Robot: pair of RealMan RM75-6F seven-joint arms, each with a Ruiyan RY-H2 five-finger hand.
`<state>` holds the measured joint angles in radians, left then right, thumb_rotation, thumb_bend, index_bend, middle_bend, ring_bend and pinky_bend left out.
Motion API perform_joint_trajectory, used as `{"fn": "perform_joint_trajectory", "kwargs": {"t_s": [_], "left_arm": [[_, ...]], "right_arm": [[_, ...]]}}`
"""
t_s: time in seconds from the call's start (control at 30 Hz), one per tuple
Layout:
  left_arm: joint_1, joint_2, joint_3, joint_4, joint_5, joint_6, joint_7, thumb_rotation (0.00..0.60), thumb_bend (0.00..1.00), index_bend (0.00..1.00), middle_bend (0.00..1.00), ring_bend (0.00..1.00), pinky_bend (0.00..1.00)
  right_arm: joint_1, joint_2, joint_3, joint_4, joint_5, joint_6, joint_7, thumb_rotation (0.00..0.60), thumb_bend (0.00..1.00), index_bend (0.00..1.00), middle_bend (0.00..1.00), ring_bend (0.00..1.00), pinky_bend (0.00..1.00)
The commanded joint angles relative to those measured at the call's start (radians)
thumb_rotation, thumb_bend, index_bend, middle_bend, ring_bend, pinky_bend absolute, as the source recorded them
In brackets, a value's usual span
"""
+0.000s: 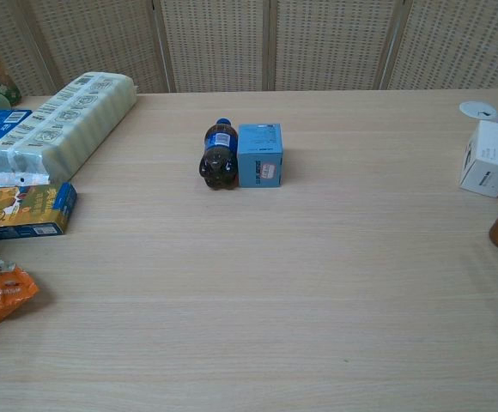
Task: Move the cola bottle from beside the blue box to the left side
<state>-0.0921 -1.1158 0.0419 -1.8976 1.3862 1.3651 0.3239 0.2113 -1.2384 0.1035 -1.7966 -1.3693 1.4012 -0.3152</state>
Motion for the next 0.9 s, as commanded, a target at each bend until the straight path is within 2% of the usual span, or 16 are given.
{"fn": "perform_joint_trajectory", "kwargs": {"t_s": [0.03,0.13,0.33,0.53,0.77,0.9], "left_arm": [[-0.007,-0.002,0.002,0.003,-0.01,-0.02,0.002,0.6,0.21,0.01,0.0,0.0,0.0],[-0.018,0.007,0.005,-0.005,-0.028,-0.048,0.008,0.6,0.21,0.01,0.0,0.0,0.0],[-0.03,0.034,-0.003,-0.039,-0.003,-0.038,0.021,0.6,0.21,0.01,0.0,0.0,0.0],[-0.099,0.037,-0.045,-0.035,-0.01,-0.109,0.006,0.6,0.21,0.01,0.0,0.0,0.0],[-0.249,-0.016,-0.13,0.068,-0.063,-0.275,-0.022,0.6,0.21,0.01,0.0,0.0,0.0],[-0.36,-0.093,-0.174,0.189,-0.085,-0.387,-0.021,0.6,0.21,0.0,0.0,0.0,0.0]], "right_arm": [[-0.001,-0.006,-0.001,0.002,0.001,-0.001,0.006,0.592,0.12,0.13,0.04,0.0,0.0],[-0.002,-0.006,-0.004,0.0,-0.008,-0.001,0.015,0.594,0.12,0.13,0.03,0.0,0.0],[-0.025,0.001,-0.012,0.007,-0.036,0.033,0.061,0.593,0.11,0.14,0.01,0.0,0.0],[-0.039,0.002,-0.018,0.019,-0.036,0.036,0.095,0.592,0.12,0.14,0.0,0.0,0.0],[-0.044,0.015,-0.01,0.008,-0.034,0.043,0.099,0.59,0.12,0.14,0.0,0.0,0.0],[-0.052,0.025,-0.01,-0.007,-0.029,0.049,0.092,0.593,0.12,0.14,0.0,0.0,0.0]]}}
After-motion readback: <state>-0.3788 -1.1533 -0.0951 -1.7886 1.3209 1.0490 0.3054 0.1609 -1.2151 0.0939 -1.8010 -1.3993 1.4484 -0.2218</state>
